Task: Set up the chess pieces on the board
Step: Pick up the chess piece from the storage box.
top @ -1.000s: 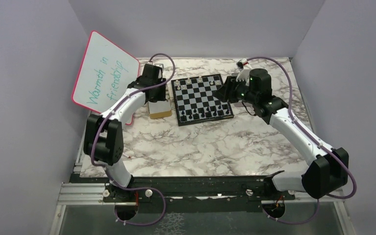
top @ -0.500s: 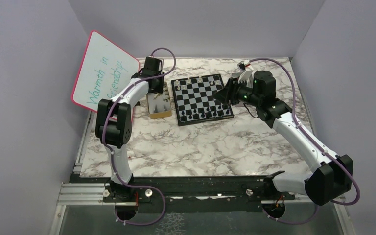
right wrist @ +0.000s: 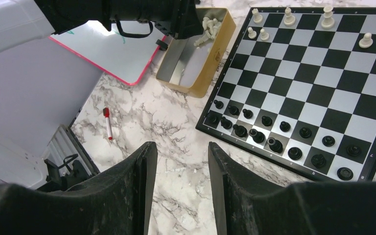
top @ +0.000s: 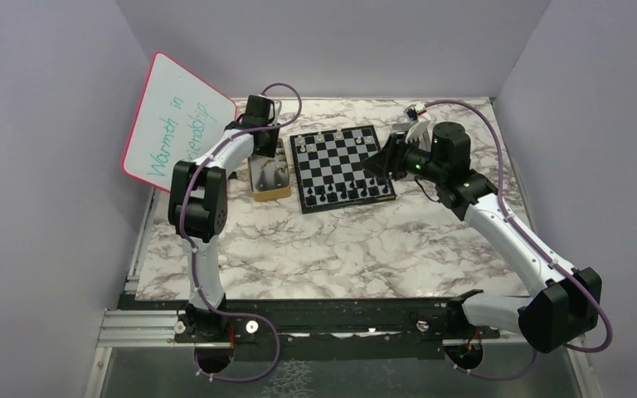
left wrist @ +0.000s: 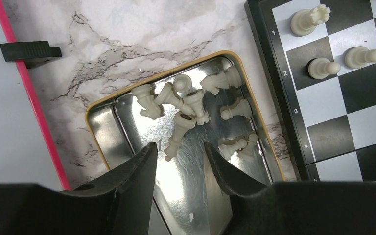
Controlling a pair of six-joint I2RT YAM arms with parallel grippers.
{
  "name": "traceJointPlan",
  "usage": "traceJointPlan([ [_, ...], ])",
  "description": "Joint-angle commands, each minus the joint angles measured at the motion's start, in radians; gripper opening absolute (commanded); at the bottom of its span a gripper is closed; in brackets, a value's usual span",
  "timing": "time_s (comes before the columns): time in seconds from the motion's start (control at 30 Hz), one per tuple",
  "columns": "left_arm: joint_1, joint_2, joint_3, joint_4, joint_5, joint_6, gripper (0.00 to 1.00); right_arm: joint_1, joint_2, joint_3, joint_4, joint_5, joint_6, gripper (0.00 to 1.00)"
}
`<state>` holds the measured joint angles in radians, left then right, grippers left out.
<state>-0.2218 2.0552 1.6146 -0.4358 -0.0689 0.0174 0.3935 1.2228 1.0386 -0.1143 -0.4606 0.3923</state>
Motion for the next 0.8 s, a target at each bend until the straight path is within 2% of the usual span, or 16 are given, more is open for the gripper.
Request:
traceJointPlan([
  [0.0, 0.006, 0.037, 0.037, 0.009, 0.015, 0.016, 0.40, 0.001, -0.011, 0.002, 0.029, -0.036, -0.008, 0.47],
  [0.27, 0.006, 0.083, 0.036, 0.013, 0.002, 0.004, 0.39, 0.001, -0.008, 0.006, 0.018, -0.038, -0.014, 0.48],
  [0.5, 0.006, 0.108, 0.031, 0.014, 0.014, -0.009, 0.30, 0.001, -0.014, -0.012, 0.027, -0.027, -0.012, 0.48],
  [0.77, 0.005, 0.084, 0.058, -0.041, 0.021, -0.054, 0.09, 0.001, -0.007, -0.021, 0.016, 0.016, -0.025, 0.48],
])
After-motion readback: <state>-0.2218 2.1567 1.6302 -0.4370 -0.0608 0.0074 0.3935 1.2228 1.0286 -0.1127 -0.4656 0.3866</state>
